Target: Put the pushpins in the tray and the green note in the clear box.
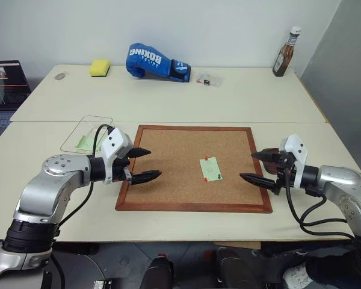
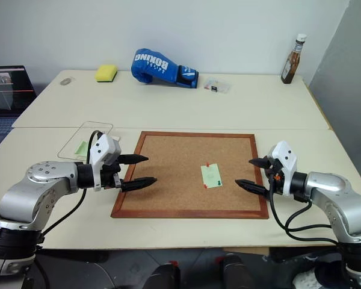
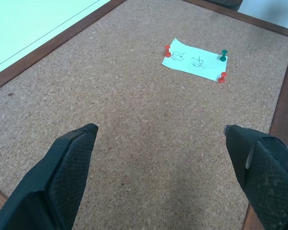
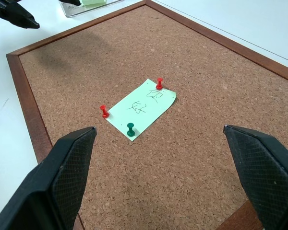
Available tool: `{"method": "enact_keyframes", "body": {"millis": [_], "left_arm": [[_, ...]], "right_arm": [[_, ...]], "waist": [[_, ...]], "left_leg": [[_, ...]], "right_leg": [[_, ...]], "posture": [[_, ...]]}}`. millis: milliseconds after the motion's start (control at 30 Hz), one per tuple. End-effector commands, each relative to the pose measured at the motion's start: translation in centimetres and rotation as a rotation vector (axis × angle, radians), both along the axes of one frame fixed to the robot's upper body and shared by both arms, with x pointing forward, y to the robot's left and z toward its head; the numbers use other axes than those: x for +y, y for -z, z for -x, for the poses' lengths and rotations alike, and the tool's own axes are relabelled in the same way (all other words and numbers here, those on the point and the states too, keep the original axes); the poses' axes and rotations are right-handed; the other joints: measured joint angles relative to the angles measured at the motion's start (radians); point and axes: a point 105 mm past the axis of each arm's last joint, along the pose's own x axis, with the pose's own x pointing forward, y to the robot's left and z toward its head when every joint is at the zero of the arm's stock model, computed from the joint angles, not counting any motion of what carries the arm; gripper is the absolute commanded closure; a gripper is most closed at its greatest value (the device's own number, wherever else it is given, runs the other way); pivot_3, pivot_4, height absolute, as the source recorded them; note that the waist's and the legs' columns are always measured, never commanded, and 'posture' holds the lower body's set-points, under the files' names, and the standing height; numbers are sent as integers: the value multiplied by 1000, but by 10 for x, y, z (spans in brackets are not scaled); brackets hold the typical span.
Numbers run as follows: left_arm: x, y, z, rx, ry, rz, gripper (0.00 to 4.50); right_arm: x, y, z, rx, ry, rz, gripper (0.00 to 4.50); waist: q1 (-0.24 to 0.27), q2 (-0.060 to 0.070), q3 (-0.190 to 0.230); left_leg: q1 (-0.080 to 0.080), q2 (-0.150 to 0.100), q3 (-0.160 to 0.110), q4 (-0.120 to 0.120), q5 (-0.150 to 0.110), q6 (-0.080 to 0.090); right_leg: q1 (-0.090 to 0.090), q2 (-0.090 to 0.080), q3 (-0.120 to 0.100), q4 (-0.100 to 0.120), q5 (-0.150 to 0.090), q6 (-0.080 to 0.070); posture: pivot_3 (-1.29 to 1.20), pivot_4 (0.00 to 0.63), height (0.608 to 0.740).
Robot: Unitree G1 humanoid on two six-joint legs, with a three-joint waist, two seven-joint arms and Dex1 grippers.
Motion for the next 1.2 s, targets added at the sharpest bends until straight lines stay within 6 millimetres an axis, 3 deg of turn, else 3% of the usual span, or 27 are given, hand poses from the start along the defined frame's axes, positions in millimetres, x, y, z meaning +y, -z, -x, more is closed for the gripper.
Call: {"method": "enact_keyframes", "body": {"millis": [33, 1067, 1200], "left_arm": [[-5, -14, -2, -62, 19, 25, 12], [-12, -18, -3, -22, 37, 63, 12], [-19, -21, -5, -42, 52, 89, 615]], "right_arm": [[0, -14, 2, -54, -9, 0, 0], [9, -14, 0, -58, -16, -20, 0], [15, -14, -5, -68, -21, -34, 0]], "waist": [[0, 0, 0], [0, 0, 0], [0, 0, 0]], "left_leg": [[0, 0, 0, 0, 0, 0], [0, 0, 0, 0, 0, 0], [0, 0, 0, 0, 0, 0]], "right_leg": [[0, 0, 0, 0, 0, 0], [0, 0, 0, 0, 0, 0], [0, 0, 0, 0, 0, 0]], "posture": [[0, 150, 740], [0, 150, 740], [0, 150, 740]]}}
